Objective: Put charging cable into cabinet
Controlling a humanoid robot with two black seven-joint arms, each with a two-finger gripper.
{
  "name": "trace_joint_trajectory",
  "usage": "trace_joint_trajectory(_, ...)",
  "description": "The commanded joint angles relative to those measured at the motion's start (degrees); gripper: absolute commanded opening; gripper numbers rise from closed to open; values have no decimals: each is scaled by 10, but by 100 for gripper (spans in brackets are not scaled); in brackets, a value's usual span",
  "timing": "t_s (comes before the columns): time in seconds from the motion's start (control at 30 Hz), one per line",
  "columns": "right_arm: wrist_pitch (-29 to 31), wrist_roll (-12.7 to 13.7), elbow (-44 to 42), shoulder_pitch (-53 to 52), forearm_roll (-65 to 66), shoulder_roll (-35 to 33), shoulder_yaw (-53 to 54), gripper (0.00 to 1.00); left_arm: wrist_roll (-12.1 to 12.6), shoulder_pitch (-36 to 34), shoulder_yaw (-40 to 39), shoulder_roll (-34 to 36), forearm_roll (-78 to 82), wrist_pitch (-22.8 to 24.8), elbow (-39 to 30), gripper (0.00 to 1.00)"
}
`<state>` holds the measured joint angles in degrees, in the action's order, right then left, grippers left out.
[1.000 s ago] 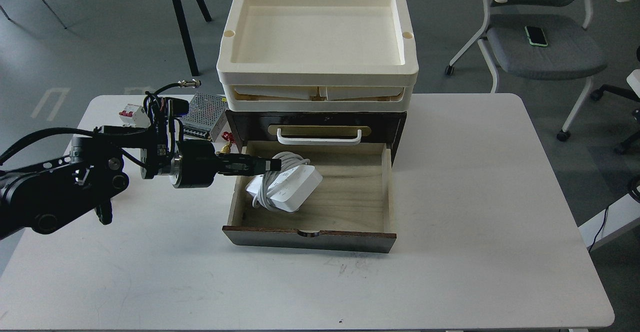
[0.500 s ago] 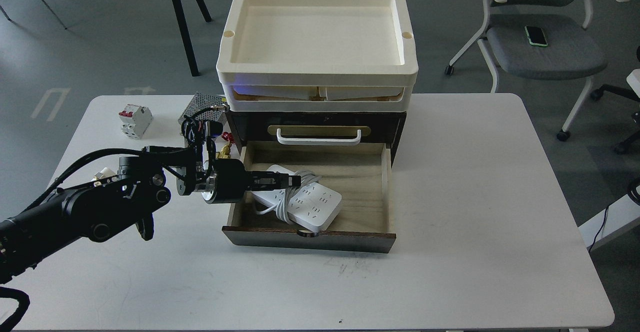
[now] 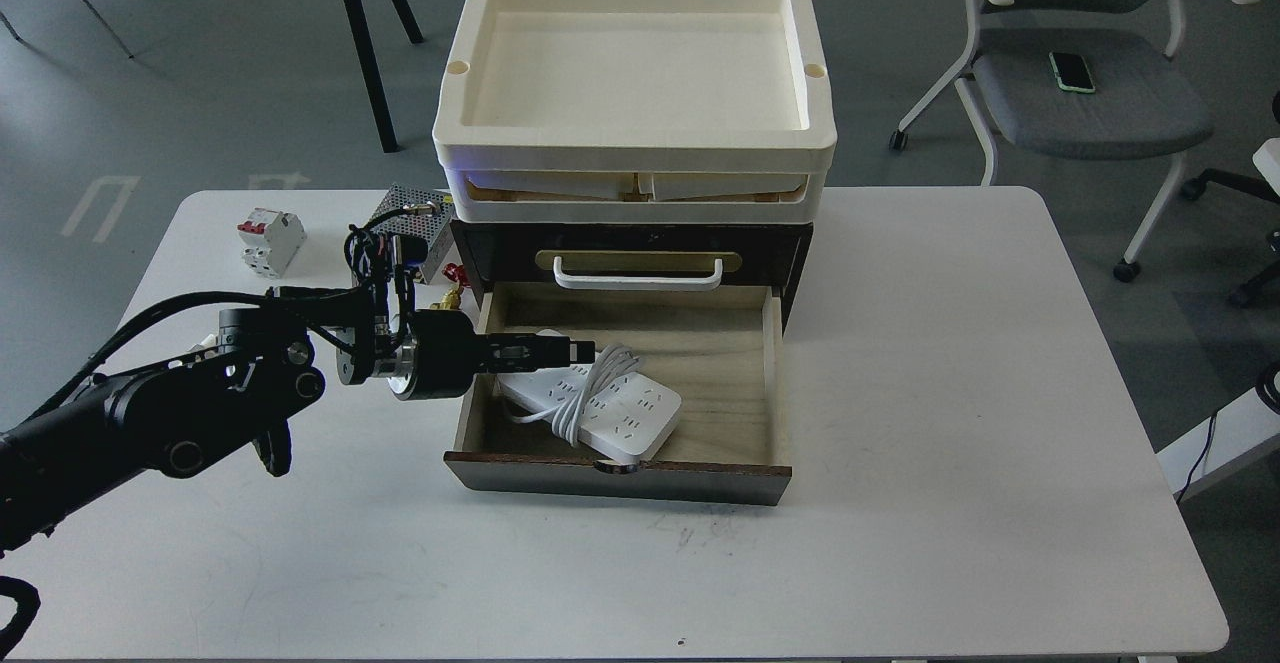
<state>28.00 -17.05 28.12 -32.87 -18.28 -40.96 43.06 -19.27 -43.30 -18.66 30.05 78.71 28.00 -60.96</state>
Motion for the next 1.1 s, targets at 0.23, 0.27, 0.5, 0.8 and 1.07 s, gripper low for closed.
trace_joint_trajectory(0.23, 0, 0, 5, 0, 0, 0, 12, 100, -87, 3, -53, 170, -70, 0, -60, 93)
trace_joint_trajectory(0.27, 0, 0, 9, 0, 0, -1, 13, 100, -87, 7, -59, 189, -116, 0, -60, 93)
trace_joint_trajectory(0.5, 0, 3, 102, -39, 10, -3, 8, 100, -87, 16, -61, 269, -540, 0, -26, 93)
trace_joint_trajectory(0.8, 0, 4, 145, -136, 116, 74, 4, 100, -87, 14, -76, 158, -722, 0, 149, 95)
trace_joint_trajectory(1.07, 0, -1, 145, -127, 145, 85, 47, 100, -87, 16, -77, 123, -724, 0, 188, 95)
